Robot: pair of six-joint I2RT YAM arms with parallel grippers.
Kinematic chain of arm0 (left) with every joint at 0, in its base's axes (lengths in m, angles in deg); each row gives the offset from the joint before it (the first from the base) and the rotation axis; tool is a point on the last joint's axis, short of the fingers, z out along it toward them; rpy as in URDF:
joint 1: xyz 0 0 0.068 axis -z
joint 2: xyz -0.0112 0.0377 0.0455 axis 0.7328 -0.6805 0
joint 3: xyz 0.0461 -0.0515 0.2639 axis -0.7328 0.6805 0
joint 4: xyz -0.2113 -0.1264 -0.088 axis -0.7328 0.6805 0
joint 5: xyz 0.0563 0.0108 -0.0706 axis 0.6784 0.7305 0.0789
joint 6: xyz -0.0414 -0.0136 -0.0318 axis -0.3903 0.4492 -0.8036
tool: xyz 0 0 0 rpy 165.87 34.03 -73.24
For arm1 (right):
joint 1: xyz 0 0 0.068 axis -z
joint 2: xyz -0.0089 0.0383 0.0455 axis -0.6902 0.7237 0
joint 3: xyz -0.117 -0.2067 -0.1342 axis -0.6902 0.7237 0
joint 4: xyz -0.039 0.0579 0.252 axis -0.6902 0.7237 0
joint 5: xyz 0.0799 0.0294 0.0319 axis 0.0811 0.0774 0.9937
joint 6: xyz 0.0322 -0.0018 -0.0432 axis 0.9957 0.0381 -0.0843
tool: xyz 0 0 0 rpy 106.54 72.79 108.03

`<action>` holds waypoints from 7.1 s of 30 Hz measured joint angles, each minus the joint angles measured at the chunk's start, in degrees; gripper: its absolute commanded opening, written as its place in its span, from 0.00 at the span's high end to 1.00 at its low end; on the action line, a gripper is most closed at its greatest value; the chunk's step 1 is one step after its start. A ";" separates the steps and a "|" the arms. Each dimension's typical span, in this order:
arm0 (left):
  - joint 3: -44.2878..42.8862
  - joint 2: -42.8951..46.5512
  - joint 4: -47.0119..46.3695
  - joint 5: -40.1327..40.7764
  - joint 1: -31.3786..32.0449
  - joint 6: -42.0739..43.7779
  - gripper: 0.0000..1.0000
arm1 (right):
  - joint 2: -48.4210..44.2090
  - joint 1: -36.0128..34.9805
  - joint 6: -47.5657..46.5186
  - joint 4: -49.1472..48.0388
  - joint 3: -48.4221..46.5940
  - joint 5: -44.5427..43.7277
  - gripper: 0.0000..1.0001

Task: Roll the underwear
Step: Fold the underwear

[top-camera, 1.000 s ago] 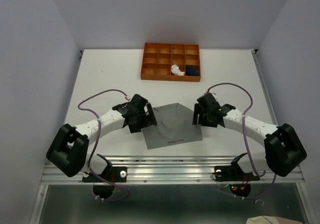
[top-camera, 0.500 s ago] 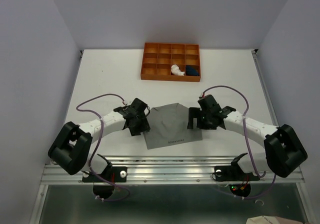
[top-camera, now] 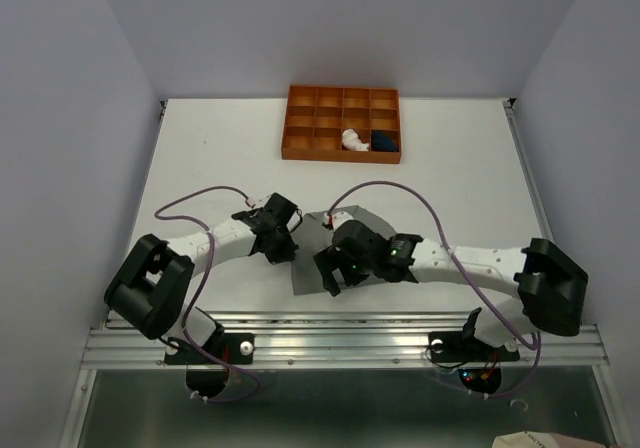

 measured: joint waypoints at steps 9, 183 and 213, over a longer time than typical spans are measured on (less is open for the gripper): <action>1.57 1.51 -0.85 -0.07 0.00 -2.05 1.00 | 15.37 -14.82 4.13 -4.61 -11.28 -18.75 0.02; -65.68 -42.82 20.57 -7.50 19.69 24.98 1.00 | -28.61 4.33 34.07 2.34 19.78 -17.25 0.99; -72.13 -49.59 14.58 -7.08 19.85 28.63 0.31 | -24.92 7.80 44.37 13.77 24.44 -21.42 0.80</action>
